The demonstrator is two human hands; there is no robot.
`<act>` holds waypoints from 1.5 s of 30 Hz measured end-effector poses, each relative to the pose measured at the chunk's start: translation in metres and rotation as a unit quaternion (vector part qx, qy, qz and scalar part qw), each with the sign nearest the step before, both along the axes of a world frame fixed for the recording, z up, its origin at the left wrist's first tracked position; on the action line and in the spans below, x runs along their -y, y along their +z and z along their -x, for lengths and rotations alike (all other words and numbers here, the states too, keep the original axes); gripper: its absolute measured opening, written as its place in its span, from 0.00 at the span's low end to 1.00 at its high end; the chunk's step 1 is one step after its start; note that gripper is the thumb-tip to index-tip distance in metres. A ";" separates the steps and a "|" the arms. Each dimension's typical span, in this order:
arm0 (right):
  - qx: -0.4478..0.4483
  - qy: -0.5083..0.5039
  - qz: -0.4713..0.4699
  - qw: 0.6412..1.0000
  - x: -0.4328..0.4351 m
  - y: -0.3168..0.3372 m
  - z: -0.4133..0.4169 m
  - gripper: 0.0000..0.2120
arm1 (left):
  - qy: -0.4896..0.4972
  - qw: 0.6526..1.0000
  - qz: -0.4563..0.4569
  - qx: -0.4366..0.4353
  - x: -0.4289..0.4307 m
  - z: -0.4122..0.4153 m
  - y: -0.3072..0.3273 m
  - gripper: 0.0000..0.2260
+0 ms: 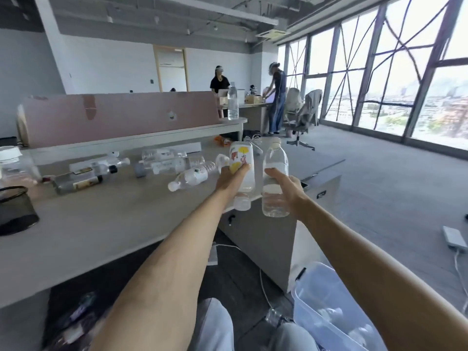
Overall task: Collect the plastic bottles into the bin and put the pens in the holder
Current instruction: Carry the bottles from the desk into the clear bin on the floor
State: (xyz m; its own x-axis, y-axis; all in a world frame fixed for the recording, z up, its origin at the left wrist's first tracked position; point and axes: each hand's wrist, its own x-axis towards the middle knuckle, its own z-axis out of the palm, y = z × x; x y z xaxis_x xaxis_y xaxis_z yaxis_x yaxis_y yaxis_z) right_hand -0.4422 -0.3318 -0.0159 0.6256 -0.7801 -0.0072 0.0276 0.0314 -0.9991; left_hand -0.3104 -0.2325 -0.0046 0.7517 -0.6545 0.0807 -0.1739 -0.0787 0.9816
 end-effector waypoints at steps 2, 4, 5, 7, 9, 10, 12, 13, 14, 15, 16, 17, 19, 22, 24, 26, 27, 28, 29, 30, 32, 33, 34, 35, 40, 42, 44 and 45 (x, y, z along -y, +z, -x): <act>-0.007 -0.040 -0.010 0.999 0.020 -0.015 0.031 0.19 | -0.030 0.999 -0.004 -0.030 0.026 0.029 -0.016 0.26; -0.009 -0.072 -0.028 0.997 0.038 -0.033 0.058 0.20 | -0.064 0.997 -0.012 -0.049 0.049 0.052 -0.037 0.24; -0.009 -0.085 -0.038 0.996 0.046 -0.043 0.070 0.20 | -0.081 0.995 -0.018 -0.055 0.059 0.062 -0.048 0.23; -0.015 -0.110 -0.055 0.992 0.063 -0.070 0.090 0.21 | -0.115 0.991 -0.030 -0.062 0.080 0.078 -0.074 0.19; -0.026 -0.133 -0.072 0.988 0.080 -0.102 0.106 0.21 | -0.139 0.986 -0.051 -0.078 0.101 0.091 -0.104 0.18; -0.031 -0.145 -0.084 0.985 0.088 -0.118 0.114 0.20 | -0.149 0.982 -0.070 -0.096 0.111 0.097 -0.120 0.21; -0.042 -0.175 -0.116 0.977 0.104 -0.153 0.128 0.19 | -0.165 0.973 -0.101 -0.125 0.129 0.108 -0.152 0.25; -0.047 -0.191 -0.131 0.972 0.111 -0.170 0.135 0.19 | -0.167 0.971 -0.110 -0.132 0.137 0.113 -0.168 0.25; -0.051 -0.206 -0.146 0.966 0.117 -0.188 0.142 0.19 | -0.165 0.970 -0.120 -0.135 0.144 0.118 -0.183 0.24; -0.056 -0.218 -0.161 0.961 0.123 -0.206 0.149 0.18 | -0.165 0.968 -0.130 -0.138 0.151 0.122 -0.197 0.25; -0.063 -0.225 -0.174 0.956 0.129 -0.223 0.155 0.16 | -0.167 0.965 -0.140 -0.145 0.157 0.126 -0.211 0.25; -0.072 -0.227 -0.188 0.953 0.133 -0.240 0.160 0.13 | -0.172 0.961 -0.152 -0.154 0.163 0.129 -0.224 0.26; -0.091 -0.227 -0.219 0.945 0.143 -0.272 0.169 0.10 | -0.180 0.952 -0.175 -0.174 0.175 0.133 -0.249 0.27; -0.112 -0.237 -0.246 0.933 0.159 -0.314 0.176 0.09 | -0.178 0.944 -0.202 -0.188 0.192 0.132 -0.283 0.27; -0.127 -0.245 -0.254 0.927 0.170 -0.336 0.179 0.09 | -0.173 0.943 -0.215 -0.185 0.203 0.130 -0.303 0.28; -0.142 -0.257 -0.270 0.917 0.183 -0.355 0.179 0.09 | -0.180 0.938 -0.222 -0.196 0.214 0.128 -0.321 0.30; -0.147 -0.263 -0.278 0.912 0.189 -0.363 0.180 0.11 | -0.187 0.935 -0.227 -0.197 0.218 0.128 -0.328 0.33; -0.155 -0.268 -0.282 0.908 0.196 -0.372 0.180 0.16 | -0.192 0.933 -0.231 -0.197 0.222 0.128 -0.335 0.35; -0.164 -0.272 -0.284 0.905 0.202 -0.379 0.180 0.21 | -0.193 0.932 -0.234 -0.197 0.224 0.128 -0.342 0.38; -0.171 -0.276 -0.286 0.902 0.208 -0.386 0.180 0.25 | -0.192 0.932 -0.238 -0.197 0.225 0.128 -0.348 0.40; -0.174 -0.281 -0.292 0.897 0.216 -0.397 0.179 0.28 | -0.190 0.929 -0.249 -0.196 0.227 0.126 -0.362 0.40; -0.174 -0.283 -0.296 0.895 0.219 -0.401 0.179 0.28 | -0.188 0.928 -0.255 -0.196 0.226 0.124 -0.370 0.39; -0.175 -0.283 -0.299 0.894 0.222 -0.405 0.177 0.28 | -0.182 0.928 -0.260 -0.194 0.226 0.122 -0.377 0.37; -0.176 -0.284 -0.301 0.893 0.224 -0.407 0.176 0.28 | -0.176 0.929 -0.264 -0.193 0.226 0.119 -0.385 0.35; -0.192 -0.287 -0.304 0.888 0.238 -0.424 0.167 0.31 | -0.161 0.932 -0.269 -0.183 0.227 0.108 -0.402 0.31; -0.206 -0.293 -0.291 0.887 0.241 -0.429 0.166 0.34 | -0.160 0.934 -0.269 -0.171 0.230 0.105 -0.404 0.31; -0.226 -0.306 -0.280 0.881 0.243 -0.432 0.169 0.42 | -0.157 0.939 -0.266 -0.153 0.233 0.104 -0.404 0.33; -0.232 -0.316 -0.281 0.876 0.243 -0.433 0.172 0.45 | -0.154 0.941 -0.263 -0.145 0.235 0.104 -0.404 0.34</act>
State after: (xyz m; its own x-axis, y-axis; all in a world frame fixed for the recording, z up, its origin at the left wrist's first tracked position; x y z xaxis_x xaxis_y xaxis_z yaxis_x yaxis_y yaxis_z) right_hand -0.6139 -0.5748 -0.4490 -0.1013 -0.7606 -0.6413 -0.1882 0.6476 -0.7384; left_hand -0.4149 -0.4671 -0.4085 0.4596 -0.7372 -0.4953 0.0017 -0.5570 0.8305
